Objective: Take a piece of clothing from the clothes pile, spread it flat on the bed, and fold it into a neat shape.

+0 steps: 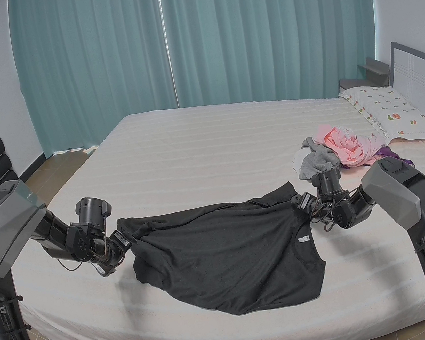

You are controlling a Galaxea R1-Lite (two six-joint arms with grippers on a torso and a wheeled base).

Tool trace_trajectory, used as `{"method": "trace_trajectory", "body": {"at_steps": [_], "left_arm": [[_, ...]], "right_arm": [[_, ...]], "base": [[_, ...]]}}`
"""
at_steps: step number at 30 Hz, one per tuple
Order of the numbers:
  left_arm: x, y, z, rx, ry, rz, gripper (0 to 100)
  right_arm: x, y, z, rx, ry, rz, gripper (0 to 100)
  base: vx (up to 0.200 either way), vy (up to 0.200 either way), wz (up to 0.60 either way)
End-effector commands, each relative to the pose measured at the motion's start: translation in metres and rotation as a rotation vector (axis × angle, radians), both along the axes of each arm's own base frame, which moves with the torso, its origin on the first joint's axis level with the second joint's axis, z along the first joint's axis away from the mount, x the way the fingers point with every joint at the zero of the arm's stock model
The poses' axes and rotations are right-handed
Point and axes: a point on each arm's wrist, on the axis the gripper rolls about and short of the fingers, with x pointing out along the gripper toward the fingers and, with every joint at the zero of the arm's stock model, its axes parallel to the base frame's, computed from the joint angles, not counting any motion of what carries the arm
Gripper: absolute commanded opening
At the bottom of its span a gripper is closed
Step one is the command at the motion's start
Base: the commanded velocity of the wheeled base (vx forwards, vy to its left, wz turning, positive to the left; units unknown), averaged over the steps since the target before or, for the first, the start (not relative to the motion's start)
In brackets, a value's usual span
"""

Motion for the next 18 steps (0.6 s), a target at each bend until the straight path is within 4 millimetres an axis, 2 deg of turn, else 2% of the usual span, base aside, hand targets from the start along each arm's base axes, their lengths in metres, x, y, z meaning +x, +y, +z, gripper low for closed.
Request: {"method": "trace_trajectory", "body": {"at_steps": [1,9,10,18], "left_arm": [[-0.007,-0.001,0.003,0.002,0.007,-0.006,100],[-0.014,-0.008,-0.002,0.010,0.034,-0.030,100],[-0.016,-0.012,-0.006,0.012,0.048,-0.041,100],[-0.023,-0.021,-0.013,0.011,0.077,-0.072,100]], "right_arm": [[-0.009,0.010,-0.016,-0.034,0.043,0.047,0],[0.010,0.003,0.001,-0.022,-0.041,0.004,0],[0.024,-0.011,0.014,-0.024,-0.105,-0.080,0],[0.039,-0.032,0.021,-0.018,-0.177,-0.187,0]], "base": [[0.000,0.000,0.00],[0.000,0.000,0.00],[0.000,0.000,0.00],[0.000,0.000,0.00]]}}
